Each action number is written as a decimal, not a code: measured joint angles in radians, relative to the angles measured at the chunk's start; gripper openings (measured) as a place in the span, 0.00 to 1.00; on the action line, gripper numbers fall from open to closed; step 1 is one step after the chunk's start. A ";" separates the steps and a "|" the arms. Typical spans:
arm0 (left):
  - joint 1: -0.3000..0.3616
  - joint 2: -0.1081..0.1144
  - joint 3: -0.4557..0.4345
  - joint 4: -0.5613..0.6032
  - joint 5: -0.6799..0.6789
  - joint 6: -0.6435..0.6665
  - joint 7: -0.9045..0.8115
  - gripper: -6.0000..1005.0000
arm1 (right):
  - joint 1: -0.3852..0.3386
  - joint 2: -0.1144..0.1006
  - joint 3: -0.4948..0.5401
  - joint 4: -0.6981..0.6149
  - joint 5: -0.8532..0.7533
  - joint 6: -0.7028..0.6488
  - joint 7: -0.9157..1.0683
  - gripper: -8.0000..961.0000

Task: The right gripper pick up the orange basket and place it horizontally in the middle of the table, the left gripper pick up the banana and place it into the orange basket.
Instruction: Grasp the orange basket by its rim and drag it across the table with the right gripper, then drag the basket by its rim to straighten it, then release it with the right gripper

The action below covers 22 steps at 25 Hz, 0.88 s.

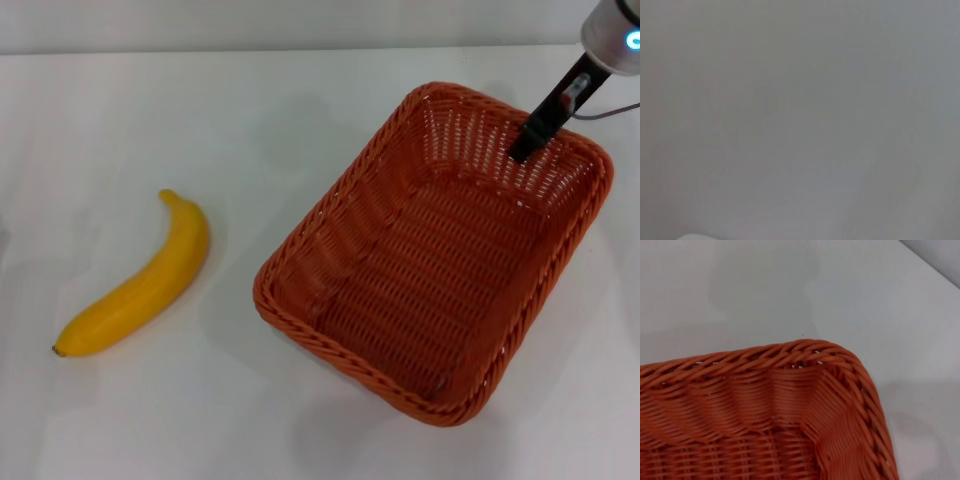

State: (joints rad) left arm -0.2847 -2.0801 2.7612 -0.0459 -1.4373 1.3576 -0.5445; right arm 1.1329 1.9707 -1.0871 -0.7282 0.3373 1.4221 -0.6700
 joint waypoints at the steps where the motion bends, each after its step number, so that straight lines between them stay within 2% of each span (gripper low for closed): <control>1: 0.000 0.000 0.000 0.000 0.000 0.000 0.000 0.85 | 0.004 -0.004 0.013 0.006 0.000 0.007 0.003 0.33; 5: 0.000 0.000 0.000 0.000 0.000 0.000 0.000 0.85 | 0.025 -0.032 0.091 0.051 0.000 0.037 0.012 0.31; 9: -0.001 0.000 0.000 0.000 0.000 0.000 0.000 0.85 | 0.039 -0.076 0.200 0.086 0.005 0.068 0.016 0.27; 11: -0.002 0.000 0.000 0.000 0.000 0.000 0.000 0.85 | 0.040 -0.107 0.277 0.103 0.007 0.084 0.016 0.25; 13: -0.002 0.000 0.000 0.000 0.000 0.000 0.000 0.85 | 0.038 -0.125 0.332 0.110 0.007 0.096 0.017 0.23; 18: -0.004 0.001 -0.004 -0.005 -0.004 0.000 0.000 0.85 | 0.020 -0.179 0.516 0.160 0.021 0.122 0.031 0.20; 22: -0.010 0.002 -0.007 -0.007 -0.006 0.000 0.000 0.85 | -0.029 -0.210 0.592 0.191 0.104 0.125 0.051 0.19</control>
State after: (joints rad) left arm -0.2950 -2.0784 2.7539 -0.0530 -1.4435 1.3576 -0.5445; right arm 1.1034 1.7609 -0.4952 -0.5373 0.4416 1.5473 -0.6188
